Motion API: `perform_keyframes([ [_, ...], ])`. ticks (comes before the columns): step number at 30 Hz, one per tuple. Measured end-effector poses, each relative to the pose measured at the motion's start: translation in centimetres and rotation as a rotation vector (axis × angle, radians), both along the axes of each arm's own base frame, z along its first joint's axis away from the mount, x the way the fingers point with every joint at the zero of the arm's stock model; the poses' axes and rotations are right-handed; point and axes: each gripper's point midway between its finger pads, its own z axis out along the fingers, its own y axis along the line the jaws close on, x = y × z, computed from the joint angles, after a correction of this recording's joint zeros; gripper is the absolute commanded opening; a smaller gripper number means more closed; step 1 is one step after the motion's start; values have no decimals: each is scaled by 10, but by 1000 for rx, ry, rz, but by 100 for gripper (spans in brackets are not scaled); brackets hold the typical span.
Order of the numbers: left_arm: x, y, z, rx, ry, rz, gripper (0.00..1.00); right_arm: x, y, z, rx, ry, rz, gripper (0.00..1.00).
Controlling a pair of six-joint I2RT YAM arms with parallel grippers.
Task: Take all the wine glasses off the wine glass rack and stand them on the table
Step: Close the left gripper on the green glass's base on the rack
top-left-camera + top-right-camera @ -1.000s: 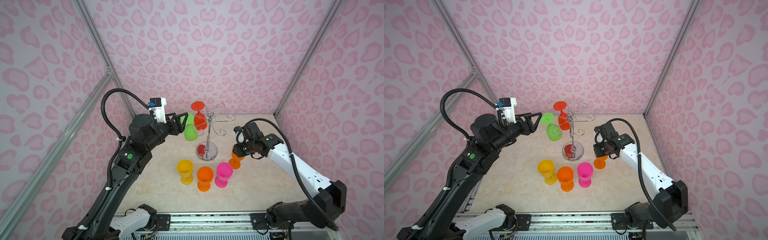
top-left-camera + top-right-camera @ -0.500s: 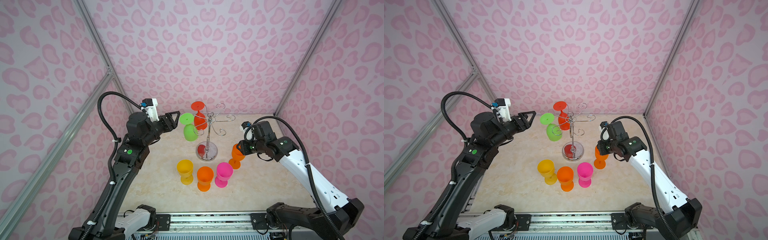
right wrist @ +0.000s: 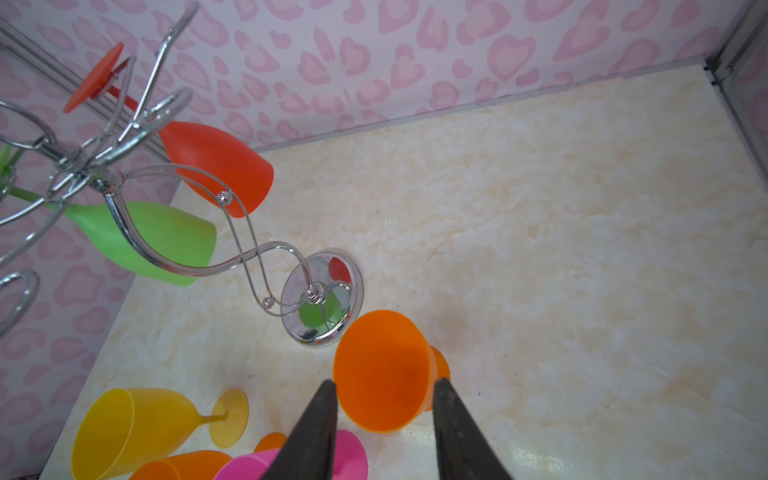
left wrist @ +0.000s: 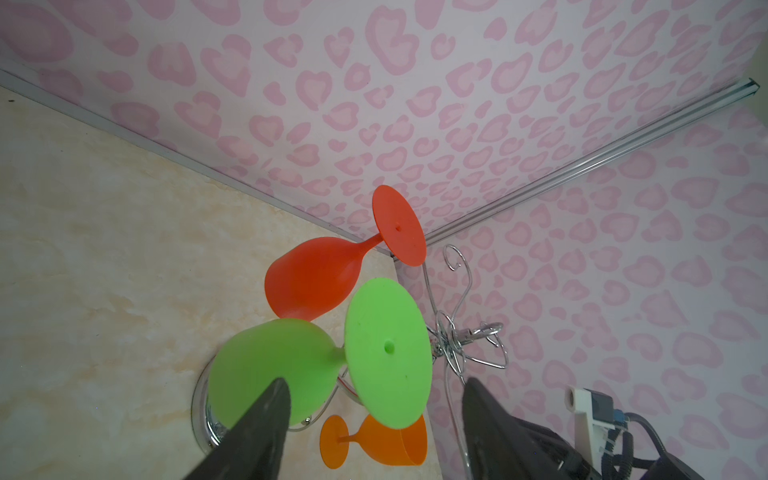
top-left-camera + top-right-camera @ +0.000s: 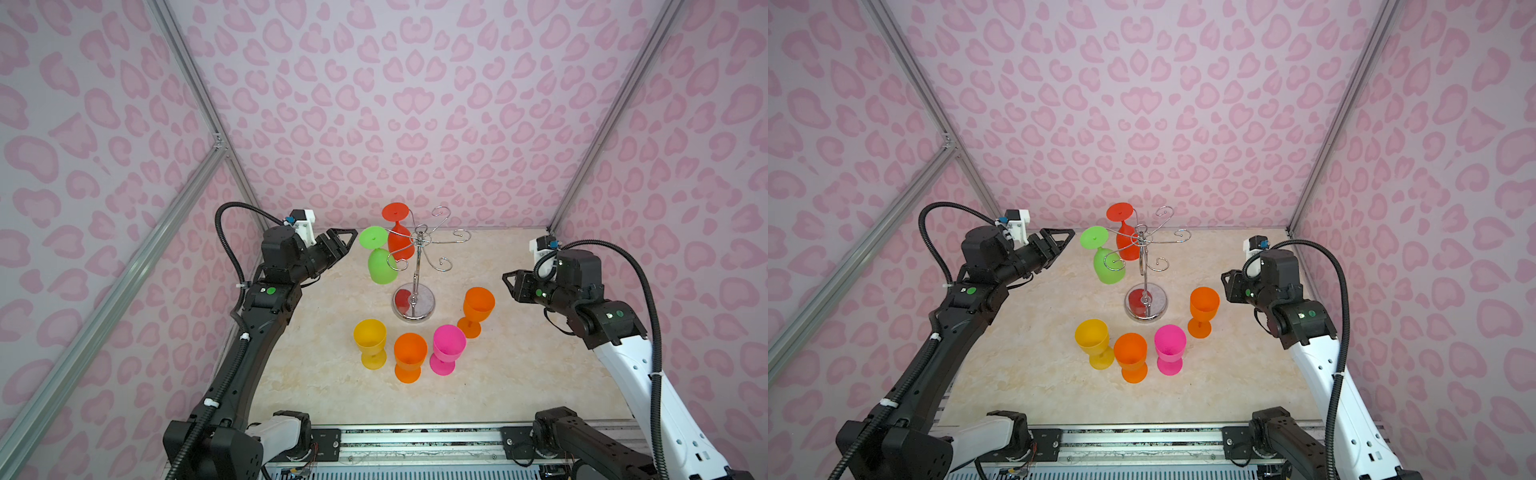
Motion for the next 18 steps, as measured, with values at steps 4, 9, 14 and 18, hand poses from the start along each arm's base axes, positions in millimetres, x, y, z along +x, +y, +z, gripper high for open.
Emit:
perform_keyframes([
  [4,5,-6,-9,-34,19,-32,65,3,-5,4,44,-24,-22,40],
  [9,12,-13,-20,-68,45,-64,60,6,-3,5,75,-33,-15,40],
  [14,14,-17,-19,-94,41,-89,52,8,-2,5,89,-41,-13,40],
  [18,15,-19,-18,-117,43,-100,47,11,-1,6,99,-47,-11,40],
])
